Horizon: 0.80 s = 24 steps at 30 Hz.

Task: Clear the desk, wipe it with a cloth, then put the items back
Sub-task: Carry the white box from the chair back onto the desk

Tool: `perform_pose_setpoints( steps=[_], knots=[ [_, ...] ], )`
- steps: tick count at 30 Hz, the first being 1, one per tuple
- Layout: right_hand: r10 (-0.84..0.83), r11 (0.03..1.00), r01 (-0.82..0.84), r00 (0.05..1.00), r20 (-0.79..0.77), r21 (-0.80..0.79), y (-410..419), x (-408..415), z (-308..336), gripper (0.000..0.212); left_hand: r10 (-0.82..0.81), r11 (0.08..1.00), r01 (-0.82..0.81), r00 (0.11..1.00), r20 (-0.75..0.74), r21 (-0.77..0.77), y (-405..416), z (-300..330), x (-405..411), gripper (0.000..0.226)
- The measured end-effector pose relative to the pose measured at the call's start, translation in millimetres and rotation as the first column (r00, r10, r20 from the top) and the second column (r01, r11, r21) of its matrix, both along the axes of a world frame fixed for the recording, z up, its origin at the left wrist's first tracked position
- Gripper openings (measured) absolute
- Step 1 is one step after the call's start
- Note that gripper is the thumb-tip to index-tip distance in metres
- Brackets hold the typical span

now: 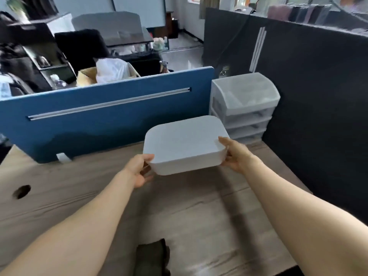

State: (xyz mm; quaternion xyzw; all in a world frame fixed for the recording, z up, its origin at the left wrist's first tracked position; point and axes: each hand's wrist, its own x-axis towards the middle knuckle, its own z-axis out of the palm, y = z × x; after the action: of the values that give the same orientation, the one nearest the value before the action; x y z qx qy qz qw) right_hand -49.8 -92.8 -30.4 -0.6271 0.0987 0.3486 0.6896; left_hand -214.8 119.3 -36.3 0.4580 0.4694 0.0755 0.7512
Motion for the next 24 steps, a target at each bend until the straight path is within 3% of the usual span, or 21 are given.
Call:
perform_pose_setpoints(
  steps=[4, 8, 10, 19, 24],
  knots=[
    [0.105, 0.993, -0.111, 0.983, -0.148, -0.034, 26.0, 40.8, -19.4, 0.043, 0.104, 0.992, -0.102, 0.994, 0.031, -0.071, 14.7, -16.3, 37.9, 0.027],
    [0.082, 0.996, -0.089, 0.964, -0.251, -0.016, 43.8, 70.9, -47.4, 0.033, 0.162, 0.983, -0.158, 0.986, 0.036, -0.090, 23.3, -37.5, 73.6, 0.032],
    [0.059, 0.997, -0.068, 0.964, -0.258, -0.023, 52.2, 80.4, -62.7, 0.030, 0.175, 0.981, -0.172, 0.984, 0.031, -0.086, 27.7, -50.6, 88.0, 0.035],
    [-0.048, 0.996, 0.029, 0.973, -0.227, -0.087, 67.7, 105.6, -111.6, 0.051, 0.172, 0.985, -0.173, 0.985, -0.023, -0.029, 34.1, -91.5, 131.8, 0.044],
    [-0.068, 0.991, 0.038, 0.967, -0.244, -0.127, 72.0, 115.3, -120.9, 0.033, 0.194, 0.981, -0.196, 0.977, -0.088, -0.010, 26.0, -99.8, 137.4, 0.063]
  ],
)
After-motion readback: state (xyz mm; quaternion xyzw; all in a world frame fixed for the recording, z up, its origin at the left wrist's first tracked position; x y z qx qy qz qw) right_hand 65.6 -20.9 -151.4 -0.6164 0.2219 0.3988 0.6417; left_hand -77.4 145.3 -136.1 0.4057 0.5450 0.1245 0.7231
